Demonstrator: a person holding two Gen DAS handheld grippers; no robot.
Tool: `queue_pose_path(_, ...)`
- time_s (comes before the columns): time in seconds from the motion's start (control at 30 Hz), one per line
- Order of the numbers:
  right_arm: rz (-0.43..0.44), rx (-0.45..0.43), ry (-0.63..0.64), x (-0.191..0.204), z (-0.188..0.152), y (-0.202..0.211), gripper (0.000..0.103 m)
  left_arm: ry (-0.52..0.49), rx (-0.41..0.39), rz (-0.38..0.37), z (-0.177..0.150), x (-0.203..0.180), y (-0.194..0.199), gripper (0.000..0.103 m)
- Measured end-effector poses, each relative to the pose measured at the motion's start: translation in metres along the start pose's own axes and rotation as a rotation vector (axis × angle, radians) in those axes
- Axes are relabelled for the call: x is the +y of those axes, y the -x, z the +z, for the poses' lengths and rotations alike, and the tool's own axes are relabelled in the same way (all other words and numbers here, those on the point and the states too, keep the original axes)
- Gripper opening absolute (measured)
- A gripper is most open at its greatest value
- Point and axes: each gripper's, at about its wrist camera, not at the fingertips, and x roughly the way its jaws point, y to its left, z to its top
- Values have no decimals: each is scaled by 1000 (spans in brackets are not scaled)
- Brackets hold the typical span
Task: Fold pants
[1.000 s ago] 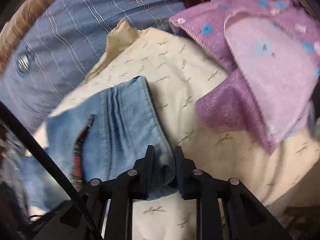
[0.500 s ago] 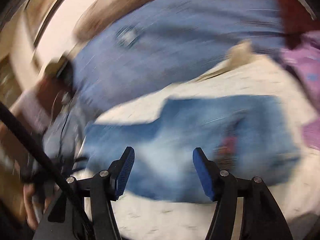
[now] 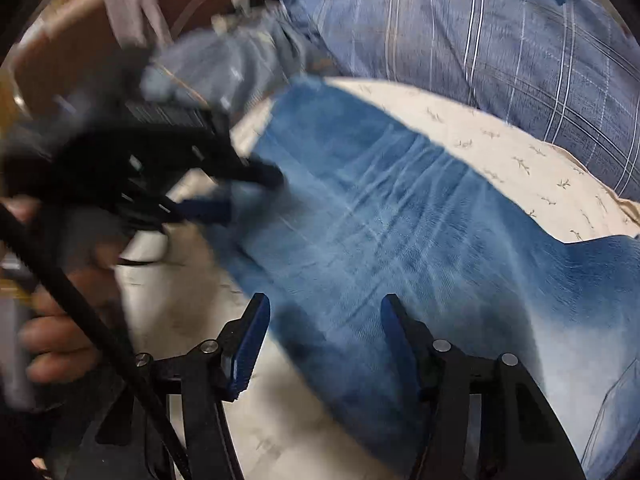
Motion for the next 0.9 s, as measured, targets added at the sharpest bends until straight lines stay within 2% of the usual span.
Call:
queue_pose_path(0.03,-30,25,1,2,-1,-10,42,-4,3,-6,0,1,-2,20)
queue_pose_path(0.07,-60,28,3,3,-2,-11,36,-8,6,-20,0,1,-2,10)
queue_pose_path(0.13,-78,13,10,7,-4,-12,18,-23,-14,-54,1,2,7,5)
queue_pose_path(0.17,-77,19,17,10,-4,-12,13,-34,-36,-69,2,1,14,4)
queue_pose_path(0.2,-77,22,20,13,-3,-10,3,-44,-72,-93,2,0,25,4)
queue_pose_path(0.27,-51,-13,-5,18,2,10,4,-75,-158,-106,-3,-2,51,5)
queue_pose_path(0.3,-32,-43,-9,21,4,24,3,-107,-205,-69,-6,-3,62,5)
queue_pose_path(0.37,-13,-80,-3,30,5,44,3,-137,-242,13,-13,-4,68,5)
queue_pose_path(0.47,4,-23,21,41,-1,34,4,-189,-219,256,-19,-9,46,7)
queue_pose_path(0.53,-29,56,40,44,-13,8,4,-213,-132,331,-15,-8,26,11)
queue_pose_path(0.57,-30,82,35,42,-15,-1,4,-198,-130,332,-14,-5,27,17)
queue_pose_path(0.67,8,48,-33,36,-18,5,8,-125,-224,302,-9,6,45,35)
queue_pose_path(0.7,22,31,-51,34,-19,10,10,-104,-259,323,-7,9,50,35)
queue_pose_path(0.8,-1,47,-52,30,-23,13,32,-81,-294,347,-5,18,57,26)
queue_pose_path(0.9,-3,48,-76,22,-40,18,32,-97,-308,326,-9,14,60,24)
